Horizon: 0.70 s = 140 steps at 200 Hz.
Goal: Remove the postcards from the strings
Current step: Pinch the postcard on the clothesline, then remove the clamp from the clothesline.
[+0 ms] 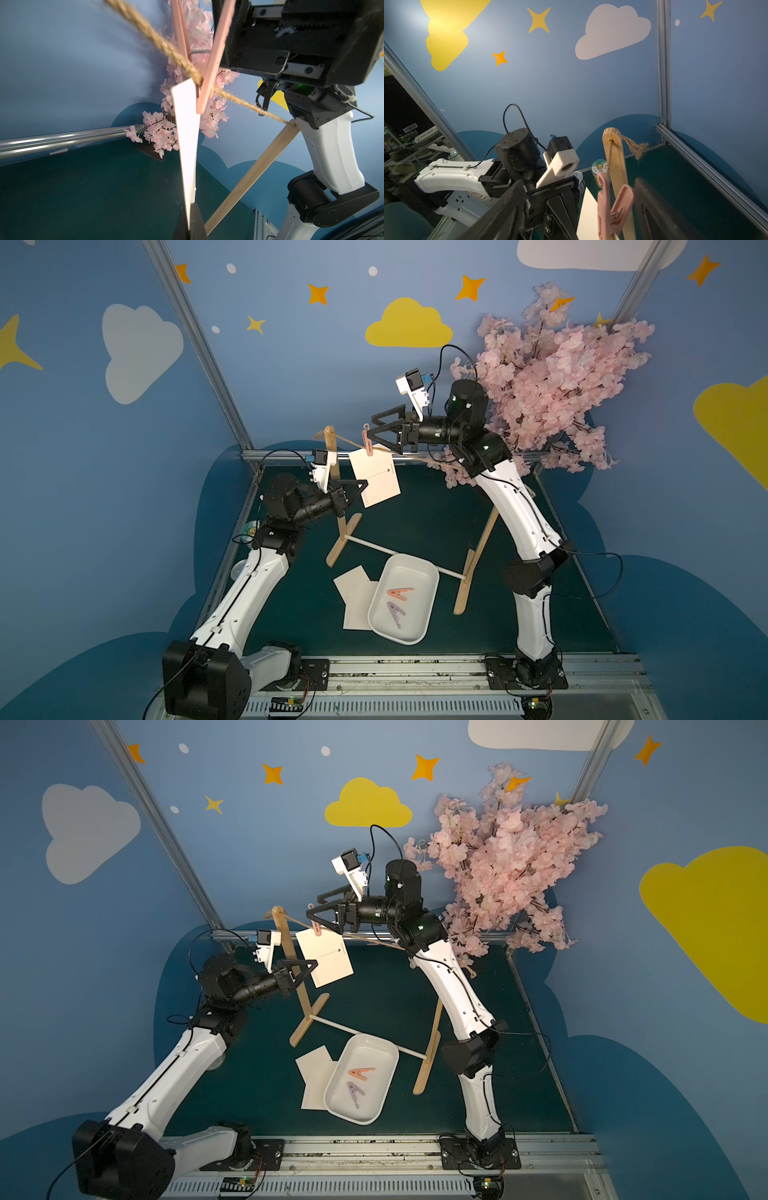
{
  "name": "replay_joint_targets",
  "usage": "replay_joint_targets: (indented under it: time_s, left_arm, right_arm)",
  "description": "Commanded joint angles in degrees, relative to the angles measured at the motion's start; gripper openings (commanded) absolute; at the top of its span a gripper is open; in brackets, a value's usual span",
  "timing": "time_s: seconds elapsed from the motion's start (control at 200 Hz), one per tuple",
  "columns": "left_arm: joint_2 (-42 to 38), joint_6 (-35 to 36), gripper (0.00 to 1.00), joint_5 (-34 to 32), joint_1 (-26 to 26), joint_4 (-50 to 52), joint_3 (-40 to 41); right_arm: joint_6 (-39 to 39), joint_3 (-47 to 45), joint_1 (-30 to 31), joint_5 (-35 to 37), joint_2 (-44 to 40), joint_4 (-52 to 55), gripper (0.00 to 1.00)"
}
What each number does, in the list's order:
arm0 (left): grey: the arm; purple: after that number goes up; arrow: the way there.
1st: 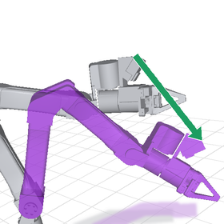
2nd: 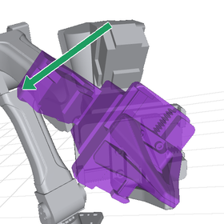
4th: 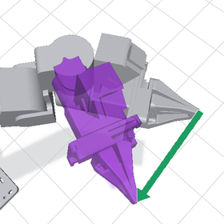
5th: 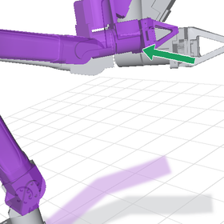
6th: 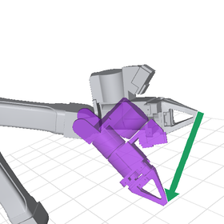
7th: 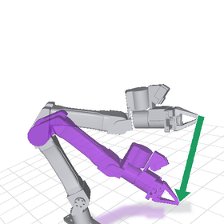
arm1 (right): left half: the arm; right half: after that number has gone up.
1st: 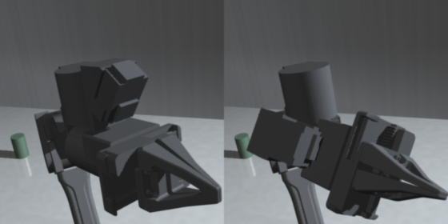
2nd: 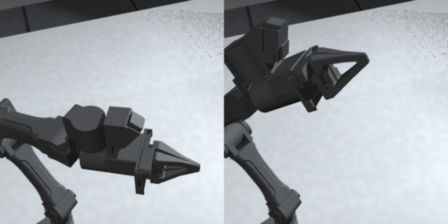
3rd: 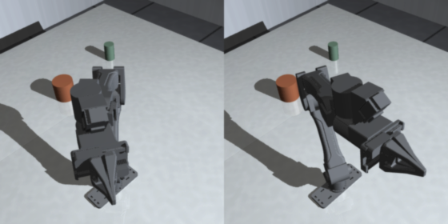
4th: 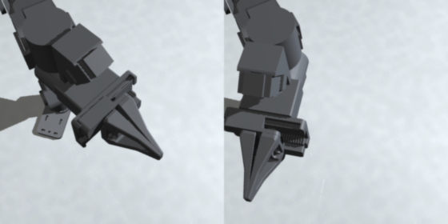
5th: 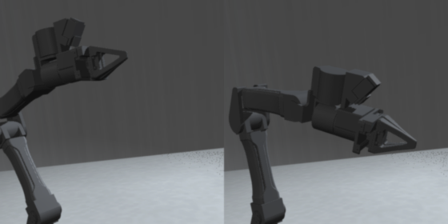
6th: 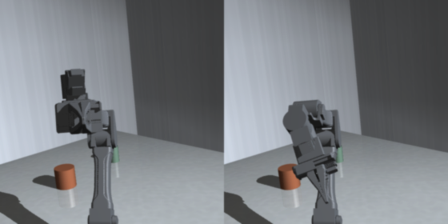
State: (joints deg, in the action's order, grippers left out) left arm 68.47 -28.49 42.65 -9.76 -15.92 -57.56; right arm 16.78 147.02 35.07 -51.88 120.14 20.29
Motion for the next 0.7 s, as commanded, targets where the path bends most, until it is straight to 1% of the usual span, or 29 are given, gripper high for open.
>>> replay_joint_targets:
  time_s: [0.0,0.295,0.696]
  left_arm:
    - [-1.1,1.2,0.03,0.1,0.2,0.5,-0.2]
    - [-1.0,1.9,0.03,0.4,0.2,1.5,-0.8]
    - [-0.9,2.9,0.03,0.9,0.2,3.2,-1.7]
  right_arm:
    - [-0.7,2.1,0.2,0.1,1.4,0.4,0.83]
    - [-2.3,2.8,0.4,0.3,3.0,1.8,0.83]
    - [-2.3,4.1,0.7,-1.5,5.0,3.1,0.83]
